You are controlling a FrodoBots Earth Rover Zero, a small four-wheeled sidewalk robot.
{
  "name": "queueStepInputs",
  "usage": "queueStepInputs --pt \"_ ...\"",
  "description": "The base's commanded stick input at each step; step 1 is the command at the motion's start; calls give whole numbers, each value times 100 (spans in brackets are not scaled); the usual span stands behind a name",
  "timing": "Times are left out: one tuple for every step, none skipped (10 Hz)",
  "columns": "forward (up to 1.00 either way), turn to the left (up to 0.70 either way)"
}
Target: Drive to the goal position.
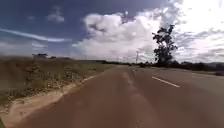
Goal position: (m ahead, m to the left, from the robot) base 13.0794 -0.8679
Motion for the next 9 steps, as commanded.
queueStepInputs --pt "100 0" --pt "100 -10" --pt "100 -18" --pt "100 -26" --pt "100 0" --pt "100 0" --pt "100 0" --pt "100 0" --pt "100 0"
